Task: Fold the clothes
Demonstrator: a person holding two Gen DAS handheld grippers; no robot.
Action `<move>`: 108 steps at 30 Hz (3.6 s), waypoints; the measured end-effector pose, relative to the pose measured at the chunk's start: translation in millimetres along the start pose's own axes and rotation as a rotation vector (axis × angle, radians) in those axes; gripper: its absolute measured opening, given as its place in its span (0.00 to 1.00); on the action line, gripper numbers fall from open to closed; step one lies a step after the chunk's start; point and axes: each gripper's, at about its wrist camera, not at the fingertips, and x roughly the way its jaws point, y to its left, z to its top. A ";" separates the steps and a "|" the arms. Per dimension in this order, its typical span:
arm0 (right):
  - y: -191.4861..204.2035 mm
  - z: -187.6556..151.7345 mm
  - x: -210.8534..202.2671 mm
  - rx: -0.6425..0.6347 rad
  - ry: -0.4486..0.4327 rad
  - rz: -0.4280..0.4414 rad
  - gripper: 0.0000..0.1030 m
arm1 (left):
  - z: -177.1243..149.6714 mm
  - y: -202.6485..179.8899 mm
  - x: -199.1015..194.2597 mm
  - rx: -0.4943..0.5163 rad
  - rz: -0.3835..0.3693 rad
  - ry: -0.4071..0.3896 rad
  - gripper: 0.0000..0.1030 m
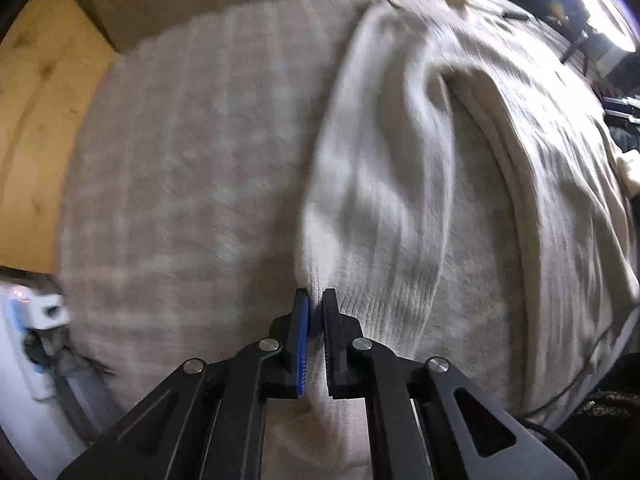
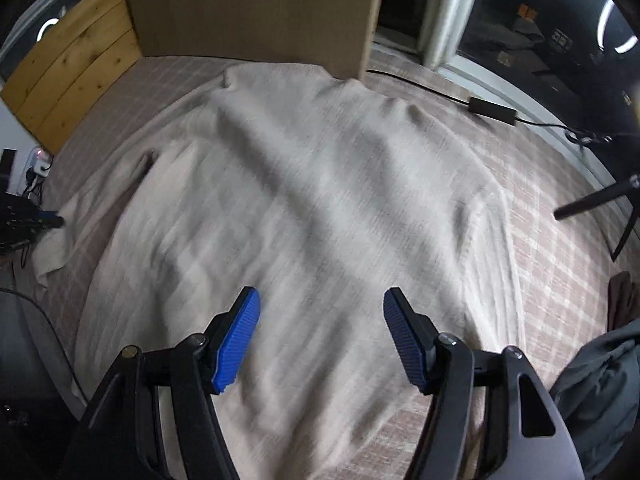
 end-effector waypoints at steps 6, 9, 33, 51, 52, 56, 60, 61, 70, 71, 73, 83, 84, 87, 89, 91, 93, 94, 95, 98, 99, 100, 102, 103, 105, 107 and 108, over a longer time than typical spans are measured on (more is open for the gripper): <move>-54.1 -12.6 -0.2 0.106 0.022 -0.051 0.62 | 12.7 35.9 -0.5 -0.068 0.224 0.018 0.29; -85.3 -14.9 1.6 0.168 0.010 -0.093 0.62 | 28.0 20.5 -15.4 -0.046 0.214 -0.038 0.39; -143.1 -48.1 26.3 0.147 0.064 -0.079 0.62 | 128.1 -105.5 33.7 0.284 -0.066 -0.039 0.05; -135.7 -64.7 -22.7 0.174 -0.021 -0.115 0.55 | 65.2 -75.6 -17.6 0.166 -0.130 -0.067 0.24; -129.7 -75.6 -30.7 0.202 -0.031 -0.065 0.55 | 51.2 -77.6 -24.5 0.158 -0.164 -0.061 0.26; -99.3 -126.2 -52.7 0.286 -0.042 0.037 0.55 | -5.0 -86.1 -51.8 0.126 -0.299 -0.035 0.29; -81.7 -176.0 -61.5 0.365 -0.034 0.124 0.55 | -64.3 -104.5 -49.8 0.096 -0.426 0.038 0.31; -77.4 -186.9 -60.9 0.378 -0.031 0.142 0.55 | -76.7 -109.3 -47.2 0.092 -0.457 0.059 0.31; -36.3 -239.8 -40.4 0.436 0.021 0.249 0.55 | -111.6 -147.9 -28.7 0.118 -0.515 0.123 0.31; -32.4 -242.4 -42.1 0.436 0.023 0.260 0.55 | -115.3 -146.2 -37.1 0.122 -0.526 0.115 0.31; -25.7 -247.3 -54.7 0.435 0.012 0.296 0.55 | -122.6 -142.9 -53.9 0.129 -0.549 0.098 0.31; -17.3 -252.8 -37.3 0.405 0.024 0.247 0.58 | -126.6 -156.7 -46.0 0.152 -0.441 0.092 0.46; -14.5 -251.8 -32.0 0.396 0.034 0.253 0.58 | -125.9 -162.1 -39.1 0.161 -0.433 0.103 0.46; -7.6 -247.3 -30.8 0.375 0.040 0.284 0.58 | -125.2 -171.7 -24.6 0.182 -0.411 0.122 0.44; -2.9 -244.3 -29.9 0.361 0.044 0.305 0.58 | -124.6 -172.1 -25.5 0.183 -0.410 0.105 0.41; 1.7 -241.3 -29.1 0.347 0.048 0.326 0.58 | -124.0 -167.9 -24.4 0.174 -0.399 0.106 0.04; 6.4 -238.2 -28.3 0.332 0.052 0.347 0.36 | -123.6 -160.5 -26.3 0.154 -0.420 0.114 0.05; 8.7 -236.7 -27.8 0.325 0.054 0.358 0.18 | -123.5 -156.7 -29.6 0.147 -0.435 0.111 0.05; 11.0 -235.2 -27.4 0.318 0.056 0.368 0.07 | -124.9 -152.6 -38.2 0.152 -0.435 0.095 0.05; 17.8 -230.5 -26.1 0.289 0.077 0.376 0.07 | -131.4 -141.0 -45.3 0.142 -0.424 0.092 0.05; 19.9 -228.9 -25.6 0.276 0.088 0.371 0.07 | -133.9 -137.3 -44.8 0.136 -0.419 0.097 0.03; 22.1 -227.3 -25.1 0.263 0.100 0.366 0.07 | -136.4 -133.6 -44.3 0.129 -0.414 0.103 0.03; 26.5 -224.0 -24.1 0.238 0.122 0.355 0.07 | -141.5 -126.1 -43.3 0.115 -0.403 0.113 0.03; 28.7 -222.4 -23.6 0.226 0.134 0.350 0.07 | -143.8 -122.8 -42.3 0.110 -0.397 0.119 0.03; 32.2 -219.6 -20.8 0.203 0.167 0.331 0.09 | -143.6 -127.1 -28.7 0.131 -0.374 0.147 0.03; 29.2 -215.9 -18.8 0.198 0.209 0.285 0.15 | -139.6 -129.1 -24.5 0.131 -0.365 0.150 0.03; 25.6 -212.2 -25.2 0.194 0.207 0.267 0.22 | -137.8 -128.4 -28.6 0.134 -0.369 0.140 0.07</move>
